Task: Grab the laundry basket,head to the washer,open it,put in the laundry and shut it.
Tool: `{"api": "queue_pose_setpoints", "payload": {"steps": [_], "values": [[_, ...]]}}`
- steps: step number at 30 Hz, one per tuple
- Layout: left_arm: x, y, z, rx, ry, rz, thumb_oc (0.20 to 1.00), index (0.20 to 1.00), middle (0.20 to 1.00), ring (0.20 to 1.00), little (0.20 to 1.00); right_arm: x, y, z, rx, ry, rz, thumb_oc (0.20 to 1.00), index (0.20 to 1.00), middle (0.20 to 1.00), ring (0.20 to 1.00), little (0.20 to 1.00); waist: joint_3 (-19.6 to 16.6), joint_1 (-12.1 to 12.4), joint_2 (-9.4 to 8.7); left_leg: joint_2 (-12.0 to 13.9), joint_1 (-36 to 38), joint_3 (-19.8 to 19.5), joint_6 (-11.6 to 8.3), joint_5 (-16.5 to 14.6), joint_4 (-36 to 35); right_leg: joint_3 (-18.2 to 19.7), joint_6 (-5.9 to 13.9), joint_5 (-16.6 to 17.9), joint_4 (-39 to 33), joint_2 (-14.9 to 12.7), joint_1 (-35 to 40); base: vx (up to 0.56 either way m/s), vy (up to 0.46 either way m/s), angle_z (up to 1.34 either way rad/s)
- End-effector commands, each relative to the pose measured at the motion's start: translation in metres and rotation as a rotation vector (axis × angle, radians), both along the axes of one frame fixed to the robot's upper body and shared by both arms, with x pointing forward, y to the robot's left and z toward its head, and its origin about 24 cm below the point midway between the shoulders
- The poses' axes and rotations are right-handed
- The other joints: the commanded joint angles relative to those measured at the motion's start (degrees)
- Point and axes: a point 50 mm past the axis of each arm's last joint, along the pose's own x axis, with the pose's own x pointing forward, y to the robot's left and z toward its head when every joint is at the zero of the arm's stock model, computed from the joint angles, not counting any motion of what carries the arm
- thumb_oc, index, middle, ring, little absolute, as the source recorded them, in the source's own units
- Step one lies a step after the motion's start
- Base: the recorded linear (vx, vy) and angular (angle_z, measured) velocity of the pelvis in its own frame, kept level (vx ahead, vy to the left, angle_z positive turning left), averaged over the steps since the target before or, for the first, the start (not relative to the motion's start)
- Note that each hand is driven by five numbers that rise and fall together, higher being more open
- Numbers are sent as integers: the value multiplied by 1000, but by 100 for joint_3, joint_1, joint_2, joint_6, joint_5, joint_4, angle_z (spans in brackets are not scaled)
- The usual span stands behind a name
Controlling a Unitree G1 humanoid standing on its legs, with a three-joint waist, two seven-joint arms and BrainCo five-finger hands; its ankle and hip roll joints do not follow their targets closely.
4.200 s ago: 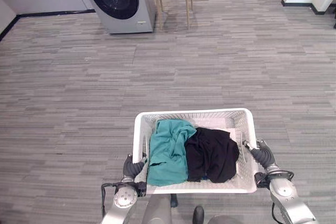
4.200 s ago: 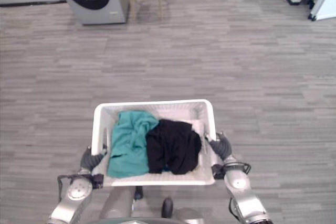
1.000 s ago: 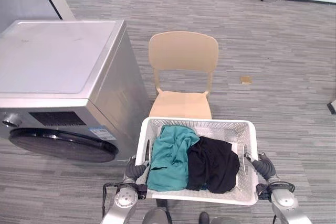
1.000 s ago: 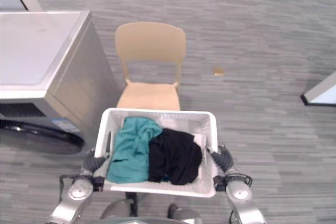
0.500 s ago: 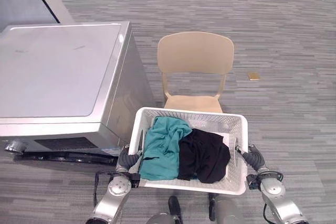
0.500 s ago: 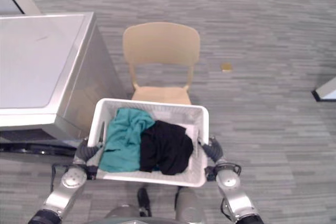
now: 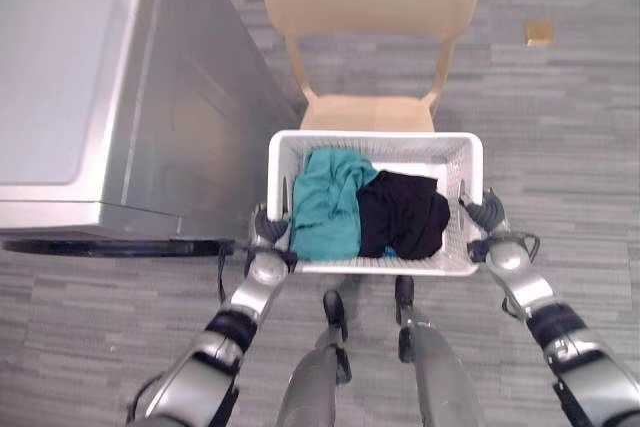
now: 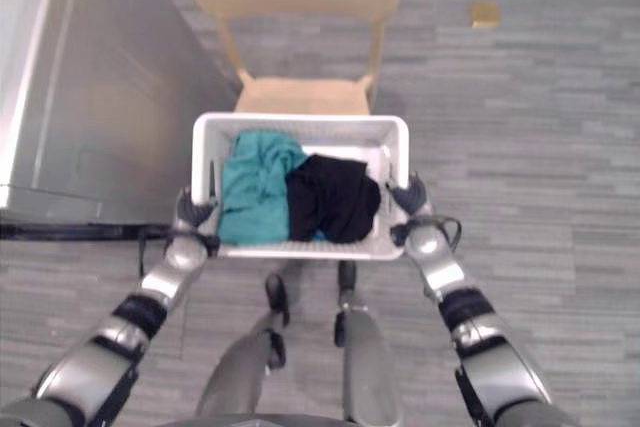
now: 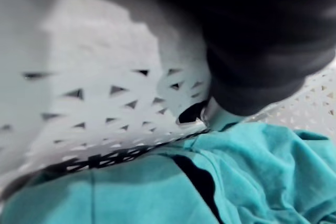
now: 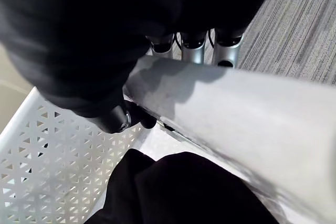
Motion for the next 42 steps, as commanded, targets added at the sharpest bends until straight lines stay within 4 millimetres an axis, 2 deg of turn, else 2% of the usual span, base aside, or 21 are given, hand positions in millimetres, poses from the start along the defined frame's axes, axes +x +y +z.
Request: {"api": "queue_pose_setpoints", "payload": {"steps": [1, 5, 6, 7, 8, 9, 10, 11, 15, 16, 17, 18, 19, 21, 27, 28, 30, 31, 36, 39, 42], "values": [[12, -30, 36, -36, -204, -118, 200, 200, 200, 200, 200, 4, 50, 13, 58, -101, 169, 200, 200, 200, 200, 200, -321, 110, -223, -60, -256, -91, -135, -126, 306, 217, 580, -941, 32, -317, 351, 7, 42, -2], [24, -28, 52, 31, -237, -104, 200, 200, 200, 200, 200, 18, 56, 31, 63, -143, 160, 200, 200, 200, 200, 200, -218, 126, -221, -127, -280, -148, -180, -251, 300, 264, 633, -1048, 90, -402, 313, 76, 51, 1], [25, -27, 53, 32, -240, -104, 200, 200, 200, 200, 200, 18, 56, 32, 62, -146, 161, 200, 200, 200, 200, 200, -197, 131, -220, -110, -361, -108, -148, -119, 312, 248, 603, -902, 62, -392, 247, -58, 15, 5], [26, -27, 55, 42, -244, -104, 316, 316, 316, 316, 316, 19, 57, 34, 68, -149, 160, 200, 200, 200, 200, 200, -171, 133, -223, -119, -369, -110, -149, -129, 321, 249, 609, -892, 64, -402, 244, -58, 12, 4], [28, -26, 58, 44, -253, -100, 1000, 1000, 1000, 1000, 1000, 20, 58, 36, 83, -152, 160, 219, 219, 219, 219, 219, -146, 141, -231, -125, -398, -114, -148, -139, 349, 244, 615, -881, 61, -416, 243, 49, 32, 1], [26, -25, 57, 39, -252, -93, 1000, 1000, 1000, 1000, 1000, 19, 58, 33, 96, -145, 155, 818, 818, 818, 818, 818, -124, 152, -248, -130, -402, -130, -148, -165, 389, 253, 617, -869, 48, -424, 266, 39, 22, 1], [26, -25, 57, 39, -251, -92, 1000, 1000, 1000, 1000, 1000, 19, 58, 33, 96, -145, 155, 818, 818, 818, 818, 818, -124, 152, -248, -130, -402, -131, -148, -166, 390, 252, 617, -869, 47, -425, 267, 49, 10, 5], [24, -25, 54, 30, -246, -94, 1000, 1000, 1000, 1000, 1000, 16, 57, 28, 119, -134, 151, 1000, 1000, 1000, 1000, 1000, -122, 160, -284, -139, -386, -135, -144, -211, 435, 248, 620, -857, 25, -434, 315, 39, -4, 9], [17, -23, 45, -7, -225, -89, 1000, 1000, 1000, 1000, 1000, 8, 54, 15, 157, -103, 136, 1000, 1000, 1000, 1000, 1000, -151, 158, -320, -138, -338, -134, -140, -279, 492, 253, 612, -857, -10, -433, 402, 40, -1, 9], [7, -20, 31, -39, -193, -89, 1000, 1000, 1000, 1000, 1000, -4, 49, -3, 187, -58, 118, 1000, 1000, 1000, 1000, 1000, -185, 147, -351, -134, -271, -117, -131, -319, 507, 268, 609, -857, -54, -424, 502, 30, 3, 6], [7, -20, 31, -39, -193, -89, 1000, 1000, 1000, 1000, 1000, -4, 49, -3, 187, -57, 118, 1000, 1000, 1000, 1000, 1000, -188, 147, -351, -134, -270, -117, -131, -320, 506, 268, 609, -857, -56, -424, 503, 81, -4, 4], [-7, -14, 16, -52, -152, -99, 1000, 1000, 1000, 1000, 1000, -19, 41, -22, 192, -9, 109, 1000, 1000, 1000, 1000, 1000, -281, 136, -388, -120, -141, -105, -123, -361, 497, 272, 605, -866, -107, -412, 635, 52, -7, 3], [-7, -14, 16, -52, -152, -99, 1000, 1000, 1000, 1000, 1000, -19, 41, -22, 192, -9, 109, 1000, 1000, 1000, 1000, 1000, -281, 136, -388, -120, -140, -105, -123, -361, 497, 272, 605, -866, -107, -412, 635, 96, -13, 3], [-23, -3, 4, -63, -126, -108, 1000, 1000, 1000, 1000, 1000, -37, 23, -36, 159, 33, 91, 1000, 1000, 1000, 1000, 1000, -420, 112, -421, -107, 81, -85, -128, -383, 427, 267, 598, -900, -190, -389, 862, 78, -17, 1], [-61, 41, -12, -60, -71, -77, 1000, 1000, 1000, 1000, 1000, -75, -30, -48, 47, 96, 48, 1000, 1000, 1000, 1000, 1000, -578, 91, -447, -82, 688, -102, -182, -263, 45, 163, 619, -960, -419, -288, 1479, 15, -53, 0], [-61, 41, -12, -60, -70, -77, 1000, 1000, 1000, 1000, 1000, -76, -30, -48, 47, 97, 48, 1000, 1000, 1000, 1000, 1000, -577, 90, -446, -82, 695, -103, -182, -261, 41, 161, 619, -959, -422, -288, 1486, -37, -65, 2], [-86, 57, -31, -66, 19, -62, 1000, 1000, 1000, 1000, 1000, -92, -40, -60, -8, 175, 76, 1000, 1000, 1000, 1000, 1000, -635, 113, -433, -72, 904, -126, -183, -224, -34, 96, 618, -994, -467, -264, 1722, -32, -61, 6], [-86, 58, -31, -66, 20, -62, 1000, 1000, 1000, 1000, 1000, -92, -39, -60, -8, 175, 77, 1000, 1000, 1000, 1000, 1000, -648, 112, -432, -70, 886, -126, -183, -209, -39, 95, 615, -973, -482, -261, 1708, -47, -74, 12], [-159, 78, -96, -104, 362, -5, 1000, 1000, 1000, 1000, 1000, -130, -40, -104, -40, 400, 124, 1000, 1000, 1000, 1000, 1000, -928, 186, -408, 2, 1395, -140, -214, -268, 9, -95, 598, -1101, -587, -216, 2352, -42, -60, 17], [-185, 82, -119, -135, 477, 71, 1000, 1000, 1000, 1000, 1000, -142, -33, -123, 19, 473, 107, 1000, 1000, 1000, 1000, 1000, -978, 246, -432, 42, 1489, -202, -239, -338, 201, -140, 545, -1167, -666, -168, 2625, -37, -73, 10], [-180, 80, -123, -146, 481, 98, 1000, 1000, 1000, 1000, 1000, -143, -23, -132, 97, 486, 73, 1000, 1000, 1000, 1000, 1000, -754, 341, -431, 65, 926, -384, -387, -250, 760, -444, 382, -1243, -735, -199, 2600, -258, -55, 67]]}}
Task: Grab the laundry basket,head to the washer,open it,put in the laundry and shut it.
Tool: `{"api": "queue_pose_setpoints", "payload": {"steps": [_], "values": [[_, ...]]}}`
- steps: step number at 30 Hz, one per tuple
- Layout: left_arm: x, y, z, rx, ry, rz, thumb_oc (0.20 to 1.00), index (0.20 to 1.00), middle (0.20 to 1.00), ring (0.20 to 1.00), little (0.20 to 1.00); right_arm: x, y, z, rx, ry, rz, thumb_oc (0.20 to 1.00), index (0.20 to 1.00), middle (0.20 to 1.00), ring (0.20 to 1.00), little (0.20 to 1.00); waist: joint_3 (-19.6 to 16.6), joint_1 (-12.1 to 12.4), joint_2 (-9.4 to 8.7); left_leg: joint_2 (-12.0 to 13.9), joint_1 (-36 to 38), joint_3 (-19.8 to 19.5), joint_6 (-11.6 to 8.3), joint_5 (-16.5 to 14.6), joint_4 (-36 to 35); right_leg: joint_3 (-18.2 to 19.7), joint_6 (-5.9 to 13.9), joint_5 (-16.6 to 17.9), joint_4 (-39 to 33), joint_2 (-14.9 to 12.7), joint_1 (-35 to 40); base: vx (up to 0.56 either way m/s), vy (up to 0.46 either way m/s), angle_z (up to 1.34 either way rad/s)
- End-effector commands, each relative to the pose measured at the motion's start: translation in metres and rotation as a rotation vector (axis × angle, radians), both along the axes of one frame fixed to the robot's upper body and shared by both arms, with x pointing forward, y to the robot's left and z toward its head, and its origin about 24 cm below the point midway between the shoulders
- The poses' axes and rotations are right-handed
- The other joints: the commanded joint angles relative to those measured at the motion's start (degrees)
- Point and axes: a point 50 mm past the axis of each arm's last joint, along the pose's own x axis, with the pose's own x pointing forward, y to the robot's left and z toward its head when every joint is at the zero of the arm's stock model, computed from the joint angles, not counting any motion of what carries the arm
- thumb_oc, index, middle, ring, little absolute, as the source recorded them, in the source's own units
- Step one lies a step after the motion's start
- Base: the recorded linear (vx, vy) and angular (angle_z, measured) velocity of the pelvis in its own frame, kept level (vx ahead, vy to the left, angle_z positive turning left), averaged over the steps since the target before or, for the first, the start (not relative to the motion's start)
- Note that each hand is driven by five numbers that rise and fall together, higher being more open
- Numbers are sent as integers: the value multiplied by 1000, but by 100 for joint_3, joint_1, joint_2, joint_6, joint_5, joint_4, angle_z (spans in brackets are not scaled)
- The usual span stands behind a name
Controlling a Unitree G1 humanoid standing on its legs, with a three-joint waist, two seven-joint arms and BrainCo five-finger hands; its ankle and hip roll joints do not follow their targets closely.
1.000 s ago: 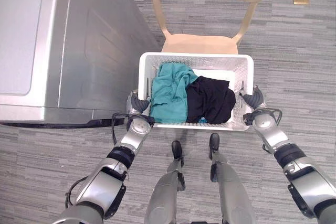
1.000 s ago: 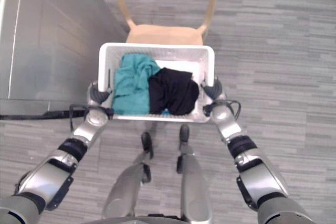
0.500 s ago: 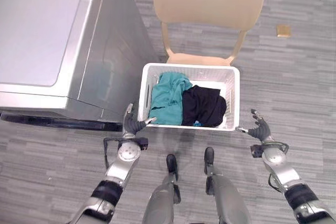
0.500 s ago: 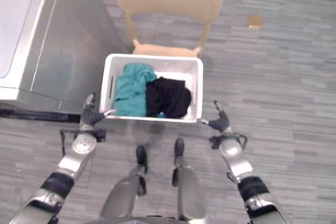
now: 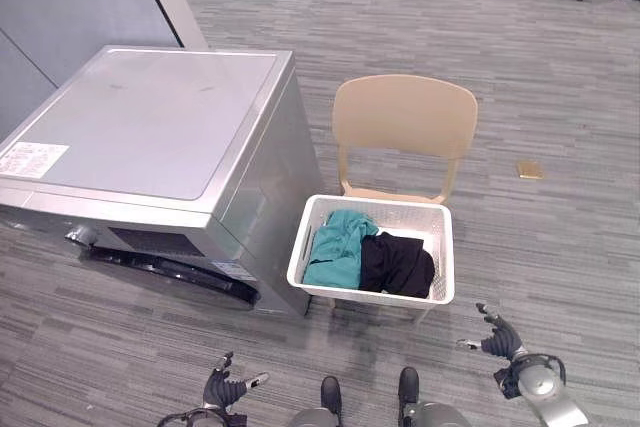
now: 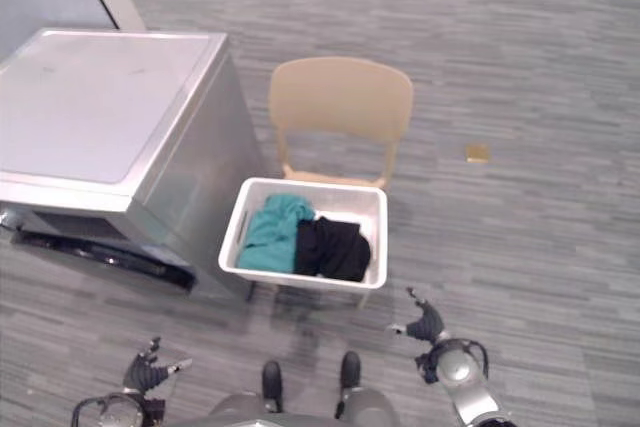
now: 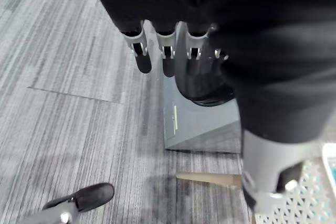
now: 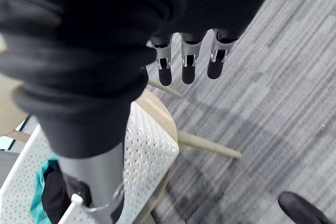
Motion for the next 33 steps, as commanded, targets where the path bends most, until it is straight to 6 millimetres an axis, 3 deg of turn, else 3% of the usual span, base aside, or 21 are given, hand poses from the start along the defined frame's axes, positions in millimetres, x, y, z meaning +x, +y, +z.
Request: {"api": "queue_pose_setpoints", "payload": {"steps": [1, 2, 5, 7, 8, 9, 12, 13, 15, 17, 18, 20, 22, 28, 33], "values": [[66, 13, 38, 91, -229, -45, 1000, 1000, 1000, 1000, 1000, 30, 3, 22, 39, -141, -22, 1000, 1000, 1000, 1000, 1000, 484, 73, -368, 110, -800, 460, -151, -60, 967, -402, 417, -1109, 260, -657, 40, -207, 77, 181], [66, 13, 38, 91, -229, -45, 1000, 1000, 1000, 1000, 1000, 30, 3, 22, 39, -141, -21, 1000, 1000, 1000, 1000, 1000, 485, 69, -367, 110, -803, 455, -151, -63, 973, -406, 417, -1110, 261, -657, 42, -143, 220, 217], [68, 6, 36, 72, -235, -39, 1000, 1000, 1000, 1000, 1000, 31, 4, 21, 34, -133, -29, 1000, 1000, 1000, 1000, 1000, 396, -19, -403, 794, -529, 804, -306, 48, 674, -799, 616, -1081, 179, -1067, 238, 139, 329, 91], [69, 5, 36, 73, -237, -40, 1000, 1000, 1000, 1000, 1000, 30, 2, 21, 30, -132, -36, 1000, 1000, 1000, 1000, 1000, 376, -51, -404, 901, -504, 843, -369, 139, 545, -898, 659, -1096, 167, -1143, 313, 156, 263, 60], [73, 3, 39, 75, -249, -56, 1000, 1000, 1000, 1000, 1000, 28, -2, 21, 22, -134, -59, 1000, 1000, 1000, 1000, 1000, 328, -112, -379, 1105, -564, 1185, -425, 285, 354, -1101, 749, -1072, 193, -1335, 372, 314, 637, 109], [75, 3, 40, 81, -251, -83, 1000, 1000, 1000, 1000, 1000, 26, -4, 20, 24, -130, -79, 1000, 1000, 1000, 1000, 1000, 216, -140, -357, 1076, -596, 1329, -447, 278, 326, -1238, 843, -1034, 211, -1516, 519, 344, 658, 111], [78, 3, 42, 95, -257, -112, 1000, 1000, 1000, 1000, 1000, 29, -2, 22, 27, -139, -77, 1000, 1000, 1000, 1000, 1000, 190, -130, -437, 851, -859, 1206, -362, 60, 748, -1253, 882, -941, 339, -1760, 594, 255, 403, 51], [81, 9, 46, 127, -264, -128, 1000, 1000, 1000, 1000, 1000, 33, 4, 23, 46, -150, -69, 1000, 1000, 1000, 1000, 1000, 251, -79, -512, 667, -963, 1167, -215, -224, 1039, -1172, 869, -861, 614, -1953, 497, 165, 321, 30], [82, 14, 48, 146, -266, -130, 1000, 1000, 1000, 1000, 1000, 37, 9, 24, 54, -157, -56, 1000, 1000, 1000, 1000, 1000, 285, -34, -556, 595, -982, 1191, -127, -361, 1135, -1092, 854, -812, 808, -2029, 367, 150, 291, 31], [83, 22, 53, 182, -270, -130, 1000, 1000, 1000, 1000, 1000, 45, 23, 30, 83, -193, -19, 1000, 1000, 1000, 1000, 1000, 350, -48, -565, 357, -778, 1183, 62, -510, 959, -576, 770, -863, 1329, -1720, -29, 171, 256, 17], [83, 22, 53, 182, -269, -129, 1000, 1000, 1000, 1000, 1000, 45, 23, 30, 83, -192, -19, 1000, 1000, 1000, 1000, 1000, 348, -38, -573, 353, -768, 1198, 63, -512, 949, -554, 769, -885, 1366, -1728, -52, 160, 181, -2], [83, 21, 55, 176, -283, -122, 1000, 1000, 1000, 1000, 1000, 51, 27, 39, 90, -230, 11, 1000, 1000, 1000, 1000, 1000, 407, -117, -507, 118, -465, 1110, 174, -527, 668, -76, 723, -1140, 1622, -1195, -424, 172, 221, 10], [85, 18, 52, 167, -279, -120, 1000, 1000, 1000, 1000, 1000, 63, 35, 49, 97, -283, 49, 1000, 1000, 1000, 1000, 1000, 517, -126, -435, -73, -245, 1054, 272, -421, 423, -96, 618, -1069, 1327, -861, -760, 126, 131, 20], [78, 8, 44, 127, -258, -125, 1000, 1000, 1000, 1000, 1000, 78, 39, 69, 106, -371, 76, 1000, 1000, 1000, 1000, 1000, 521, -55, -454, -420, -184, 558, 314, -457, 459, 215, 681, -882, 662, -658, -639, 138, -50, 53], [60, 2, 27, 90, -173, -116, 1000, 1000, 1000, 1000, 1000, 98, 55, 81, 143, -402, 114, 1000, 1000, 1000, 1000, 1000, 266, 175, -287, -453, -176, 448, 240, -300, 135, 40, 669, -703, 172, -662, -427, 87, -65, 43]]}}
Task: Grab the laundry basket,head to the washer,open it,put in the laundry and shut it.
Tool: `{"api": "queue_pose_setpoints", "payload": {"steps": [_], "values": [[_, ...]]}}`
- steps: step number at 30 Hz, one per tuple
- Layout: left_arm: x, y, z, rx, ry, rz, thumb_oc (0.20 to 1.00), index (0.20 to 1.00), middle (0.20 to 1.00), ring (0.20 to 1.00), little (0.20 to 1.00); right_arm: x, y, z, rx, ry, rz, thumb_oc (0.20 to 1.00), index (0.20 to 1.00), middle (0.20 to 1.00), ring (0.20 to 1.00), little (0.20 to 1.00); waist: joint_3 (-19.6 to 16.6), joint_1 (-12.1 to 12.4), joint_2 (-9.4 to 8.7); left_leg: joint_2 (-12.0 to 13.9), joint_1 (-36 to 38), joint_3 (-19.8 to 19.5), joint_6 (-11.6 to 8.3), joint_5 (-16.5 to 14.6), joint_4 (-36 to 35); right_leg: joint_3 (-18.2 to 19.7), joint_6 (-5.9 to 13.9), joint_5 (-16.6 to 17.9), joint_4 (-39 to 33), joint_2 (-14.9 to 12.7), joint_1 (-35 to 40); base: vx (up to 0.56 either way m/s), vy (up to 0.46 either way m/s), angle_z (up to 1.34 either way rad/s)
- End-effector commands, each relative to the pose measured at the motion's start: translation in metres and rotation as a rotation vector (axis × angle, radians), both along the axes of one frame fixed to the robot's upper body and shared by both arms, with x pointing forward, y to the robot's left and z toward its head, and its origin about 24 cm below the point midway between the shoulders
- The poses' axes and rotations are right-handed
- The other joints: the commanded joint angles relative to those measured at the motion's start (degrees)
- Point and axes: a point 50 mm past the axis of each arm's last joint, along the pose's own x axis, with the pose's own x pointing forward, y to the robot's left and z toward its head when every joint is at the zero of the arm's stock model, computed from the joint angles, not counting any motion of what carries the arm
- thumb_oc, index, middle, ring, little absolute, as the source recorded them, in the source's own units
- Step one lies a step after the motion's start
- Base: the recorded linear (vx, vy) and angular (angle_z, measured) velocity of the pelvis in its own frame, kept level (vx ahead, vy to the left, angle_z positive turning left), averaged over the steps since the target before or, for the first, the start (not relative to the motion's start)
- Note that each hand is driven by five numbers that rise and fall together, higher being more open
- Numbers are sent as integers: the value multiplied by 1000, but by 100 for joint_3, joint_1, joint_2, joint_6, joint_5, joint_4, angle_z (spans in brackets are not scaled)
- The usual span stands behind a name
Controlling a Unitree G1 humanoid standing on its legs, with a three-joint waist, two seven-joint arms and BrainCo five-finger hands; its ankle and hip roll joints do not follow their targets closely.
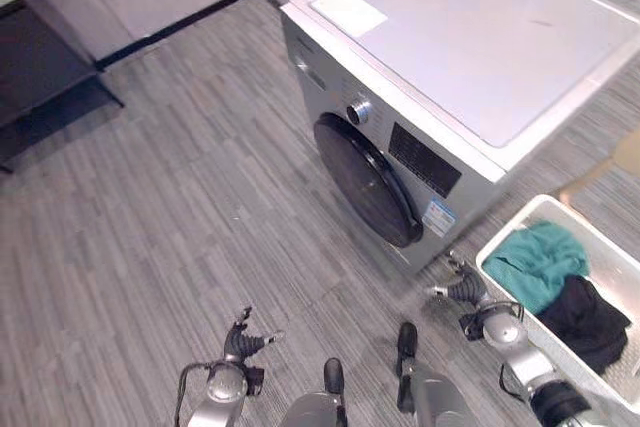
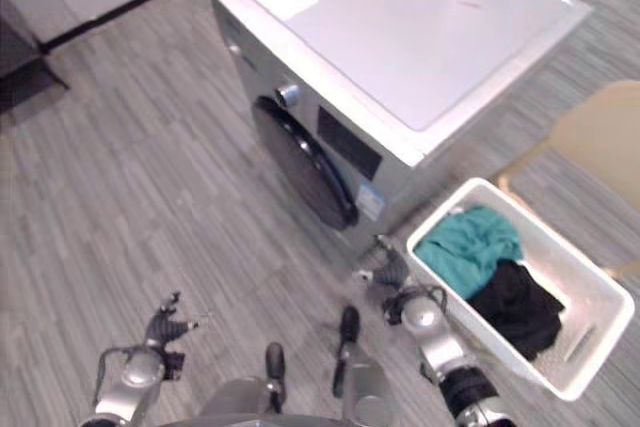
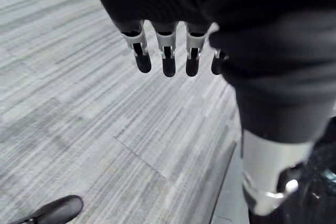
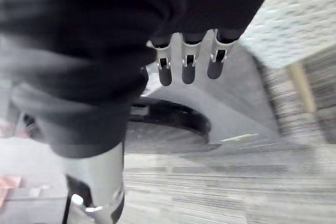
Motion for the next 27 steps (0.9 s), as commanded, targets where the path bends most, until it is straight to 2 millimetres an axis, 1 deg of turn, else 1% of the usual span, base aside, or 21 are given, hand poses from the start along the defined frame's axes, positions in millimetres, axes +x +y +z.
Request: {"api": "queue_pose_setpoints", "payload": {"steps": [1, 5, 7, 8, 10, 12, 17, 20, 21, 22, 24, 25, 26, 27], "values": [[7, 12, 8, 40, -39, -14, 1000, 1000, 1000, 1000, 1000, 4, 14, 4, 70, -32, 23, 1000, 1000, 1000, 1000, 1000, -241, 20, -225, -266, -505, -41, -120, -140, 191, 58, 623, -1178, 358, -405, 280, 37, -43, 8], [8, 9, 6, 38, -30, -11, 1000, 1000, 1000, 1000, 1000, 18, 20, 17, 62, -82, 28, 1000, 1000, 1000, 1000, 1000, -255, 106, -129, -252, -553, -101, -157, 11, -8, -36, 616, -1156, 209, -411, 300, 10, -10, 12], [9, 8, 6, 35, -34, -10, 1000, 1000, 1000, 1000, 1000, 20, 20, 20, 57, -96, 25, 1000, 1000, 1000, 1000, 1000, -257, 120, -108, -253, -546, -111, -163, 39, -60, -48, 617, -1154, 182, -406, 309, 2, 2, 3], [10, 8, 7, 33, -42, -4, 1000, 1000, 1000, 1000, 1000, 27, 18, 31, 54, -151, 5, 1000, 1000, 1000, 1000, 1000, -239, 153, -70, -247, -553, -113, -170, 74, -124, -87, 624, -1149, 146, -418, 312, 0, 0, 0], [11, 7, 8, 30, -54, 0, 1000, 1000, 1000, 1000, 1000, 35, 17, 44, 53, -209, -17, 1000, 1000, 1000, 1000, 1000, -194, 180, -35, -248, -592, -129, -171, 102, -152, -94, 626, -1140, 138, -429, 279, -22, 28, 4], [15, 6, 10, 32, -74, 4, 1000, 1000, 1000, 1000, 1000, 47, 18, 62, 76, -284, -49, 1000, 1000, 1000, 1000, 1000, -102, 231, 1, -258, -694, -150, -165, 132, -152, -101, 636, -1105, 145, -458, 177, -68, 30, 5], [24, 5, 16, 26, -120, 9, 1000, 1000, 1000, 1000, 1000, 66, 23, 82, 160, -349, -118, 1000, 1000, 1000, 1000, 1000, 77, 393, 75, -281, -991, -179, -154, 188, -116, -80, 644, -1042, 236, -524, -134, -68, 35, 2], [32, 7, 22, 27, -153, 18, 1000, 1000, 1000, 1000, 1000, 82, 22, 98, 199, -376, -155, 1000, 1000, 1000, 1000, 1000, 205, 528, 134, -305, -1244, -200, -160, 264, -88, -93, 636, -988, 304, -598, -380, -46, 37, 4], [32, 7, 22, 27, -153, 18, 1000, 1000, 1000, 1000, 1000, 82, 22, 98, 199, -376, -155, 1000, 1000, 1000, 1000, 1000, 204, 528, 133, -305, -1247, -199, -159, 264, -87, -92, 636, -988, 306, -598, -384, -22, 48, 4], [36, 8, 25, 24, -172, 22, 1000, 1000, 1000, 1000, 1000, 90, 18, 107, 217, -390, -186, 1000, 1000, 1000, 1000, 1000, 255, 588, 174, -320, -1361, -218, -171, 304, -66, -107, 630, -978, 342, -643, -466, -8, 26, 3], [38, 9, 26, 24, -179, 22, 1000, 1000, 1000, 1000, 1000, 94, 16, 111, 221, -394, -197, 1000, 1000, 1000, 1000, 1000, 275, 608, 191, -329, -1409, -231, -177, 318, -64, -123, 625, -973, 356, -664, -511, -3, 42, 3], [42, 10, 28, 24, -194, 26, 1000, 1000, 1000, 1000, 1000, 100, 16, 120, 218, -407, -190, 1000, 1000, 1000, 1000, 1000, 326, 650, 218, -350, -1497, -259, -183, 349, -60, -149, 622, -959, 387, -698, -580, 1, 45, 3], [42, 10, 28, 24, -194, 26, 1000, 1000, 1000, 1000, 1000, 100, 16, 120, 218, -407, -190, 1000, 1000, 1000, 1000, 1000, 326, 650, 218, -350, -1497, -259, -183, 349, -60, -149, 622, -960, 387, -698, -580, 11, 57, 6], [45, 10, 30, 24, -201, 30, 1000, 1000, 1000, 1000, 1000, 103, 24, 125, 210, -413, -149, 1000, 1000, 1000, 1000, 1000, 358, 687, 229, -365, -1544, -287, -184, 355, -47, -165, 615, -966, 413, -717, -618, 20, 45, 17]]}}
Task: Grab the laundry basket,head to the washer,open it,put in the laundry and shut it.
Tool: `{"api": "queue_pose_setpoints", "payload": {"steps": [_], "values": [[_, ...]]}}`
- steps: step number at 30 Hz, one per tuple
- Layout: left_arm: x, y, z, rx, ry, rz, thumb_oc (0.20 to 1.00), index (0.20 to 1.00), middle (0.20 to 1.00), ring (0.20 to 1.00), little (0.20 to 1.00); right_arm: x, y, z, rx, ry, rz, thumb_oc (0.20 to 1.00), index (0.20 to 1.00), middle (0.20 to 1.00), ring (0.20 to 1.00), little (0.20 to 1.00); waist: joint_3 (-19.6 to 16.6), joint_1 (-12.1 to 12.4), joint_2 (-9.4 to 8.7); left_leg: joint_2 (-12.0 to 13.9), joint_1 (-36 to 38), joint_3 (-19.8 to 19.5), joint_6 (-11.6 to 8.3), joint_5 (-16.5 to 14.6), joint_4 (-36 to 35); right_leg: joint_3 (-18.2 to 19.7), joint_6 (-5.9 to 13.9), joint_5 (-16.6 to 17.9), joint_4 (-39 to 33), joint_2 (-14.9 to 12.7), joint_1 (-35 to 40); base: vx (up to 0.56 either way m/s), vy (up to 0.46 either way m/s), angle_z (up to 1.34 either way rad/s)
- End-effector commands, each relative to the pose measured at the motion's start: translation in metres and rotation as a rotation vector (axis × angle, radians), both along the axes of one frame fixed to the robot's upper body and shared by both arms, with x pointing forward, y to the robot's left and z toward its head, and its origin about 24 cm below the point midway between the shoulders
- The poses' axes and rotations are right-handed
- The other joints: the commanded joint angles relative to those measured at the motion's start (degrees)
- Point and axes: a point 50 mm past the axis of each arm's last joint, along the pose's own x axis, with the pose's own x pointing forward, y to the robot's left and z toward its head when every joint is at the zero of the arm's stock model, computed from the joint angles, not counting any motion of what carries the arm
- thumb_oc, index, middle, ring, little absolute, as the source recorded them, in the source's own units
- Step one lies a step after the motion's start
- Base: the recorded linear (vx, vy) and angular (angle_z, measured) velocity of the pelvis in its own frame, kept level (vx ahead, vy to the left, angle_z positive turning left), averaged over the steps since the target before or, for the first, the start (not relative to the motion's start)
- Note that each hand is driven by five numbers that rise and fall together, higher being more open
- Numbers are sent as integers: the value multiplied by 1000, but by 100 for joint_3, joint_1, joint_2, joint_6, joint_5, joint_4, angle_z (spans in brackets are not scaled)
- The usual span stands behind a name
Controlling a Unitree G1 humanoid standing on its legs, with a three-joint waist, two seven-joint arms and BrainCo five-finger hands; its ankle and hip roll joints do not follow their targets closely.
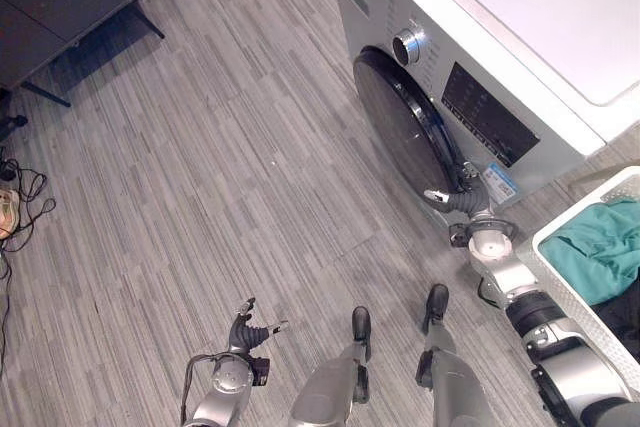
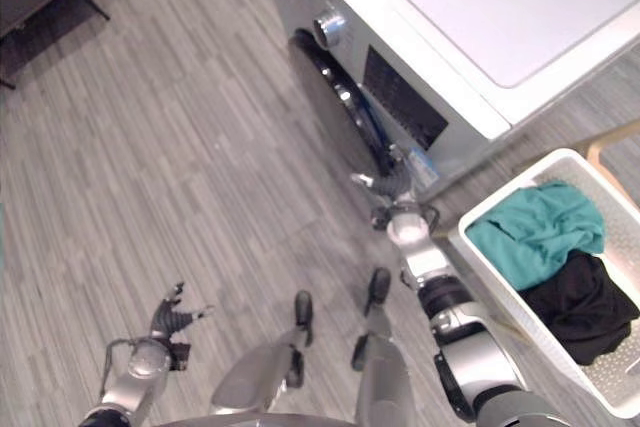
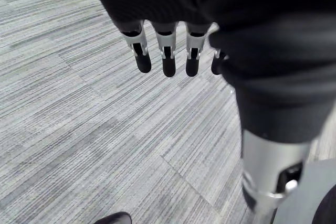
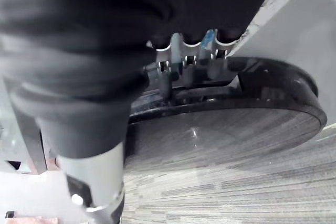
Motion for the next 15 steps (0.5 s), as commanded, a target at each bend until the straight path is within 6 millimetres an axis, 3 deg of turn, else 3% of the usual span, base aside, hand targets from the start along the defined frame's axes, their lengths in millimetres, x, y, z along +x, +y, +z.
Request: {"api": "queue_pose_setpoints", "payload": {"steps": [1, 3, 4, 5, 9, 11, 12, 13, 14, 15], "values": [[20, 20, 19, 54, -91, 26, 1000, 1000, 1000, 1000, 1000, 15, 27, 37, 27, -124, 114, 1000, 1000, 1000, 1000, 1000, 62, 227, -187, -106, -459, -241, -62, 85, 207, 58, 502, -1448, 773, -438, 330, 29, 53, 23], [21, 20, 19, 55, -92, 33, 1000, 1000, 1000, 1000, 1000, 13, 35, 37, 36, -128, 149, 1000, 1000, 1000, 1000, 1000, 77, 228, -203, -116, -470, -249, -58, 83, 217, 56, 504, -1451, 785, -447, 327, 25, 30, 19], [23, 20, 18, 56, -89, 41, 1000, 1000, 1000, 1000, 1000, 4, 67, 35, 32, -137, 289, 1000, 1000, 1000, 1000, 1000, 116, 249, -237, -126, -480, -281, -48, 68, 231, 49, 511, -1452, 800, -463, 335, 22, 23, 3], [23, 20, 18, 56, -89, 41, 1000, 1000, 1000, 1000, 1000, 4, 67, 35, 32, -137, 289, 1000, 1000, 1000, 1000, 1000, 115, 249, -237, -127, -481, -281, -48, 68, 231, 48, 511, -1452, 800, -463, 335, 34, 31, -4], [25, 14, 17, 56, -77, 21, 1000, 1000, 1000, 1000, 1000, -22, 131, 31, -1, -134, 609, 1000, 1000, 1000, 1000, 1000, 181, 298, -298, -145, -496, -351, -34, 11, 298, 14, 519, -1471, 854, -505, 359, 23, 14, -2], [30, 12, 18, 47, -83, 16, 1000, 1000, 1000, 1000, 1000, -36, 174, 40, 46, -144, 798, 1000, 1000, 1000, 1000, 1000, 230, 377, -329, -159, -553, -383, -33, -12, 368, -7, 511, -1488, 907, -523, 343, 11, -21, 5], [36, 10, 17, 36, -83, 28, 1000, 1000, 1000, 1000, 1000, -41, 208, 80, 29, -262, 935, 1000, 1000, 1000, 1000, 1000, 270, 488, -368, -167, -610, -412, -48, -25, 441, -35, 491, -1510, 973, -538, 327, 0, -23, 11], [36, 10, 17, 36, -83, 28, 1000, 1000, 1000, 1000, 1000, -41, 208, 80, 29, -262, 935, 1000, 1000, 1000, 1000, 1000, 271, 488, -368, -167, -610, -412, -48, -25, 441, -35, 491, -1510, 973, -538, 327, 2, -45, 16], [46, 7, 22, 32, -110, 24, 1000, 1000, 1000, 1000, 1000, -55, 234, 111, 49, -379, 1036, 1000, 1000, 1000, 1000, 1000, 292, 573, -391, -182, -666, -462, -63, -53, 520, -54, 469, -1536, 1003, -543, 326, 4, -29, 23], [46, 7, 22, 32, -111, 24, 1000, 1000, 1000, 1000, 1000, -55, 234, 111, 49, -379, 1036, 1000, 1000, 1000, 1000, 1000, 294, 572, -392, -182, -667, -464, -63, -53, 522, -56, 469, -1536, 1004, -544, 326, 12, -56, 32]]}}
